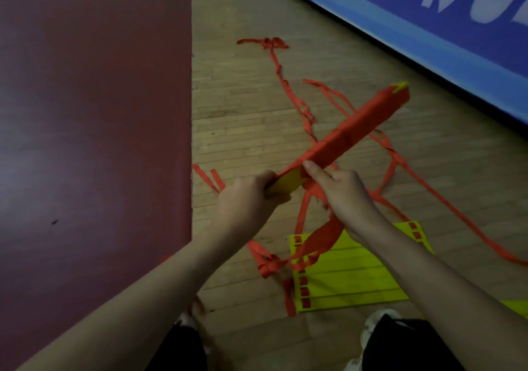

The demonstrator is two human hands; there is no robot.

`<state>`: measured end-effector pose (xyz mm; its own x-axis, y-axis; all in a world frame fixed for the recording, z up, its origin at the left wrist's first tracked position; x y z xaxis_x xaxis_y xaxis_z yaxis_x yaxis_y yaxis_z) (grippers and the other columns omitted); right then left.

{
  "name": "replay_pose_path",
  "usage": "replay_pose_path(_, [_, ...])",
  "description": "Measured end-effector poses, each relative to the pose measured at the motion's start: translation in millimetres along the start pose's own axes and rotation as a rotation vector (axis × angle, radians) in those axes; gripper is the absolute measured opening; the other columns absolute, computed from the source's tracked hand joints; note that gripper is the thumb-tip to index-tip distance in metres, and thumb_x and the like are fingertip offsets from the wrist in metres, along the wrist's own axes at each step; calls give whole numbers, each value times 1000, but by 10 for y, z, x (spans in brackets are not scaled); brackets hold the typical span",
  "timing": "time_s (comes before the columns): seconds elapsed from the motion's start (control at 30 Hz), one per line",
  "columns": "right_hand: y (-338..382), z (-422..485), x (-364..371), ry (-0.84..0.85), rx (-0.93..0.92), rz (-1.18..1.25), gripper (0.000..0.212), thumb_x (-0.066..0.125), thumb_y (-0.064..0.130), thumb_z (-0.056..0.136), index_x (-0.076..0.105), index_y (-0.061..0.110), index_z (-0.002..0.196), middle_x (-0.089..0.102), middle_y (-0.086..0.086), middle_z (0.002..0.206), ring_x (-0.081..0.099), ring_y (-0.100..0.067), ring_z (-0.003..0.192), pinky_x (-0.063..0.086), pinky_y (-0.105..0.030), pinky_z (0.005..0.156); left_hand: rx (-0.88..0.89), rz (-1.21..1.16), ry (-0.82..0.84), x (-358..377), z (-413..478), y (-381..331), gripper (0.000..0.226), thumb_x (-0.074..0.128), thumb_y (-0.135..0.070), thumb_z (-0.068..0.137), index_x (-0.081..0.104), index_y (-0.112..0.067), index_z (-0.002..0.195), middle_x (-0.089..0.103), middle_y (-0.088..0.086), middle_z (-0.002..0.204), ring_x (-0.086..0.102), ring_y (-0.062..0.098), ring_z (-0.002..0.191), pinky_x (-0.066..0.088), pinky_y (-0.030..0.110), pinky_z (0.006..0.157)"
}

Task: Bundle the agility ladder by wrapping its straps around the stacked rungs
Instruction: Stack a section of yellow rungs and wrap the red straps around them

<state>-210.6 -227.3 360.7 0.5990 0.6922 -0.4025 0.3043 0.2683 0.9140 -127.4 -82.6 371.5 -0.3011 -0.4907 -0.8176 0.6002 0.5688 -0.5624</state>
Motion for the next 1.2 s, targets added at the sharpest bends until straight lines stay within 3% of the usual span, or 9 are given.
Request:
replay_pose_path(0.1, [-50, -36, 36, 3, 70, 61, 49, 61, 55, 85, 59, 13, 59, 45, 7, 38, 41, -6, 32, 32, -21, 39, 154, 389, -78, -17, -60, -232, 31, 49, -43, 96, 52, -25, 121, 63, -5, 104, 63, 20, 87, 46, 31, 64])
replay_pose_path(0.23, [-85, -50, 110, 61, 118, 236, 23, 65, 42, 88, 66, 21, 78, 47, 13, 36, 38, -2, 31, 29, -16, 35, 245, 500, -81, 42, -103, -339, 36, 40, -39, 101, 41, -25, 134, 57, -4, 114, 64, 22, 87, 42, 30, 62])
replay_pose_path(0.33, [-122, -43, 175, 118, 172, 377, 28, 66, 38, 88, 62, 16, 71, 41, 9, 37, 32, -5, 31, 26, -18, 34, 218, 314, -63, 75, -101, -268, 38, 52, -42, 94, 45, -24, 127, 58, -3, 107, 65, 24, 86, 53, 37, 67])
replay_pose_path(0.47, [-107, -37, 202, 174, 176, 426, 36, 66, 39, 86, 59, 11, 65, 37, 2, 41, 30, -7, 32, 24, -20, 35, -104, -294, 266, 238, -40, 12, 66, 71, -66, 69, 50, -27, 119, 67, -3, 90, 68, 21, 80, 57, 41, 74])
replay_pose_path(0.57, [-42, -22, 196, 218, 129, 494, 38, 67, 40, 83, 53, 9, 66, 35, 3, 40, 28, -7, 30, 22, -20, 35, -269, -667, 453, 237, -69, 86, 59, 69, -57, 69, 58, -20, 114, 73, 7, 100, 71, 24, 77, 59, 36, 72])
replay_pose_path(0.7, [45, -26, 217, 281, 94, 597, 39, 65, 43, 73, 49, 7, 70, 32, 5, 37, 27, -4, 28, 19, -18, 33, -269, -858, 716, 302, -215, 32, 48, 66, -44, 81, 60, -11, 115, 73, 13, 102, 70, 27, 78, 57, 32, 64])
replay_pose_path(0.97, [154, -61, 182, 359, 57, 625, 26, 60, 29, 76, 48, 6, 72, 34, 5, 37, 25, -4, 27, 11, -23, 40, -300, -1187, 870, 396, -366, -126, 30, 59, -18, 84, 58, -16, 113, 70, 15, 96, 69, 25, 67, 59, 36, 62])
replay_pose_path(1.1, [153, -51, 110, 350, 11, 445, 25, 62, 34, 77, 57, 10, 72, 44, 2, 43, 34, -6, 30, 27, -15, 34, -288, -1183, 810, 391, -311, -88, 22, 63, -13, 83, 65, -18, 104, 68, 15, 84, 66, 25, 61, 56, 33, 56])
replay_pose_path(1.2, [126, -60, 94, 338, -18, 305, 22, 61, 28, 88, 61, 11, 72, 53, 2, 46, 45, -5, 35, 37, -15, 36, -285, -1113, 783, 366, -270, -17, 35, 64, -12, 82, 61, -17, 117, 67, 15, 82, 62, 22, 56, 53, 29, 51])
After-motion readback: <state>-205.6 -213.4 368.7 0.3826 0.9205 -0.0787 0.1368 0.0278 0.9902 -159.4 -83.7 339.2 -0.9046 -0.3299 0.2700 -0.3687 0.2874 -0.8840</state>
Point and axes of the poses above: each hand's wrist, its own z-axis towards the middle knuckle, its own x-axis out of the palm, y = z × x, the point moved 10 cm from there along z, towards the middle knuckle
